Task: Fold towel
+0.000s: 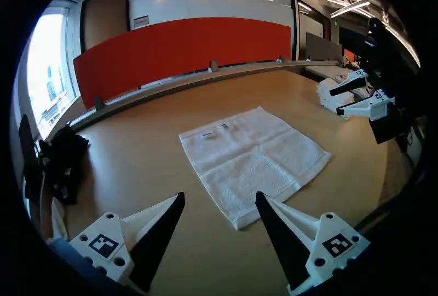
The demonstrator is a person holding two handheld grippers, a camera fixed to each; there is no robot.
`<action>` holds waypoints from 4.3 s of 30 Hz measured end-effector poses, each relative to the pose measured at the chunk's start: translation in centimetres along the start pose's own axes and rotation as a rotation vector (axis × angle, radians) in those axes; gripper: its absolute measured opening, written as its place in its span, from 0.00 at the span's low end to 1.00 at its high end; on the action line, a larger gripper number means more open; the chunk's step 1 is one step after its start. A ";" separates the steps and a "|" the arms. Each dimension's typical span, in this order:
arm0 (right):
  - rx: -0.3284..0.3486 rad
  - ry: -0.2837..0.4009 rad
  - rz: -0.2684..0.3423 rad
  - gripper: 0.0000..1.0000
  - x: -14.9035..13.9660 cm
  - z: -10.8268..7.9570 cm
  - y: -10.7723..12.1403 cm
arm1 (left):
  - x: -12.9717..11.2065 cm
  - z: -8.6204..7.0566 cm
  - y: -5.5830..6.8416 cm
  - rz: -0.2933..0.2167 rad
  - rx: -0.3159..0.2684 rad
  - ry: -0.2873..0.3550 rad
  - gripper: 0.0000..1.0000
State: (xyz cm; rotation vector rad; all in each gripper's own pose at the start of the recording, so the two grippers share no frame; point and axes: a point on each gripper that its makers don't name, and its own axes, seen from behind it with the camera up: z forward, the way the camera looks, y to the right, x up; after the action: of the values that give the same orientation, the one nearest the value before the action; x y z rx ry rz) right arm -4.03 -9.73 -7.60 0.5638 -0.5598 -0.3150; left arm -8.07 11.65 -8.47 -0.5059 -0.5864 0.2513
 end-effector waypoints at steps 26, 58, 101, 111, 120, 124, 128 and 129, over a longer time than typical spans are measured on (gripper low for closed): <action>0.088 -0.165 -0.034 1.00 -7.6 3.6 -2.8 | -5.8 4.6 2.3 0.015 -0.088 -0.153 0.96; 0.186 -0.296 -0.055 0.84 -11.5 4.5 -4.4 | -8.6 6.0 3.1 0.035 -0.133 -0.261 0.91; 0.200 -0.268 -0.001 0.09 -10.2 4.1 -5.3 | -8.0 5.9 4.4 -0.041 -0.134 -0.298 0.12; 0.182 -0.227 -0.005 0.09 -7.9 2.5 -4.2 | -6.2 4.2 5.6 -0.083 -0.150 -0.298 0.12; 0.180 -0.182 0.001 0.09 -5.2 0.2 -4.1 | -3.6 2.4 5.5 -0.094 -0.144 -0.277 0.12; 0.176 -0.162 0.006 0.09 -4.0 -0.7 -4.1 | -2.4 1.5 5.3 -0.093 -0.138 -0.272 0.12; 0.172 -0.141 0.011 0.09 -2.7 -1.6 -4.0 | -1.3 0.6 5.3 -0.084 -0.142 -0.274 0.12; 0.171 -0.137 0.012 0.09 -2.4 -1.7 -3.9 | -1.1 0.4 5.3 -0.082 -0.143 -0.274 0.12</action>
State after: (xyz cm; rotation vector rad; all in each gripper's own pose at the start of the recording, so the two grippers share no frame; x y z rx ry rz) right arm -5.47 -11.15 -12.11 0.7072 -0.7267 -0.2970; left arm -9.62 15.86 -11.46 -0.5885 -0.8946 0.2032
